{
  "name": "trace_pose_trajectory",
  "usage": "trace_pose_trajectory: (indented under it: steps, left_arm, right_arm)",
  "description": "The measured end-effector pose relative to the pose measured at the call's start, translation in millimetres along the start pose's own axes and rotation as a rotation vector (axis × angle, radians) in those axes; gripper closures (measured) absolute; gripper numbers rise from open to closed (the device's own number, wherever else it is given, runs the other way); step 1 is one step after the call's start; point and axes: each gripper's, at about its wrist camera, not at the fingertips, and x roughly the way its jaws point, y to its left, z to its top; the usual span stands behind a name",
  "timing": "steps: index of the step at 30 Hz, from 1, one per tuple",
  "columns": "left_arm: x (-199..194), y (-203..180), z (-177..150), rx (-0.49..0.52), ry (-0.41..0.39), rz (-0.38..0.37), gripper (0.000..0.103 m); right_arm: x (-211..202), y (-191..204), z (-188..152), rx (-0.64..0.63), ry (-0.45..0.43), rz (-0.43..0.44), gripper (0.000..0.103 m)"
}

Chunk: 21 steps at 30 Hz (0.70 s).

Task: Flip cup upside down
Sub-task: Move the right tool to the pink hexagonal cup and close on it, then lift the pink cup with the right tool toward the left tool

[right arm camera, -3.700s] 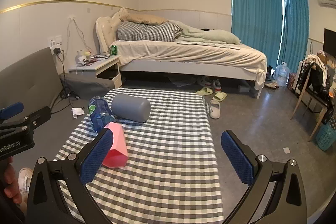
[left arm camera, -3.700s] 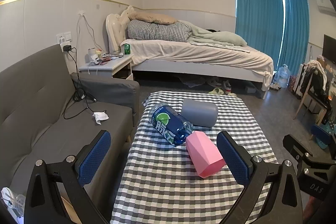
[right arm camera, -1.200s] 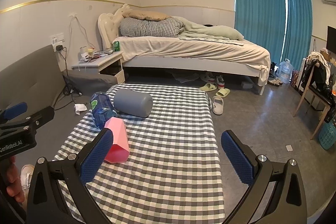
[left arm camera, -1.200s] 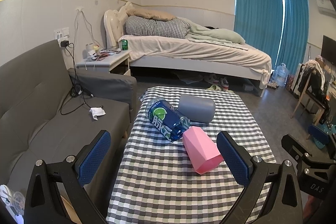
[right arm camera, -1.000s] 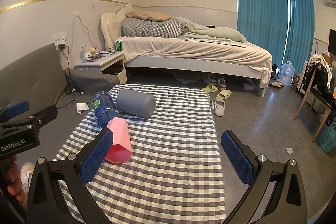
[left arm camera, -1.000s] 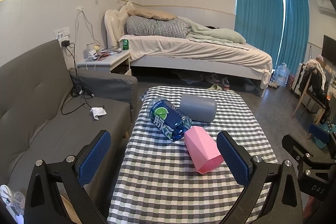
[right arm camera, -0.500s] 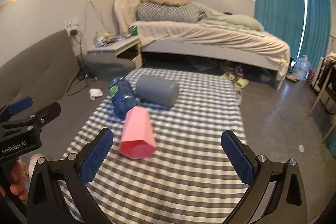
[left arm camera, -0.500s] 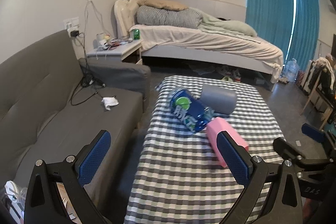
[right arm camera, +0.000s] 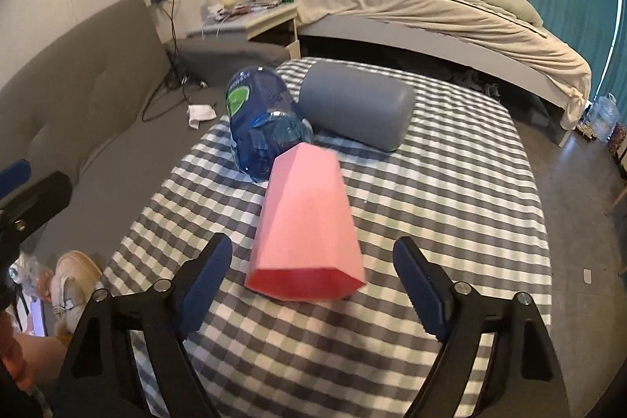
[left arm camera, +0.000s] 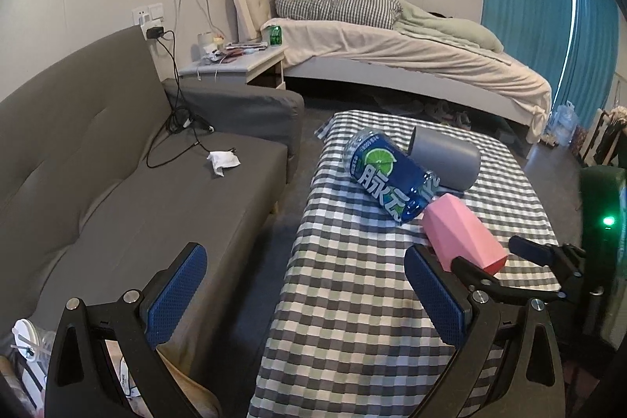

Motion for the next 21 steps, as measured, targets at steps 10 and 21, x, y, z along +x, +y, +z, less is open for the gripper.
trace_pose_trajectory:
  steps: [10,21]
  left_arm:
    - [3.4,-8.0,-2.3,0.022,0.021,-0.003,0.000]
    - [-10.3,-25.7,-8.3,0.005,0.033,-0.070,0.000]
  right_arm:
    - [5.9,-1.6,-12.4,0.012,0.052,0.012,0.037]
    - [-58.1,3.8,-55.2,0.046,0.069,-0.044,0.037]
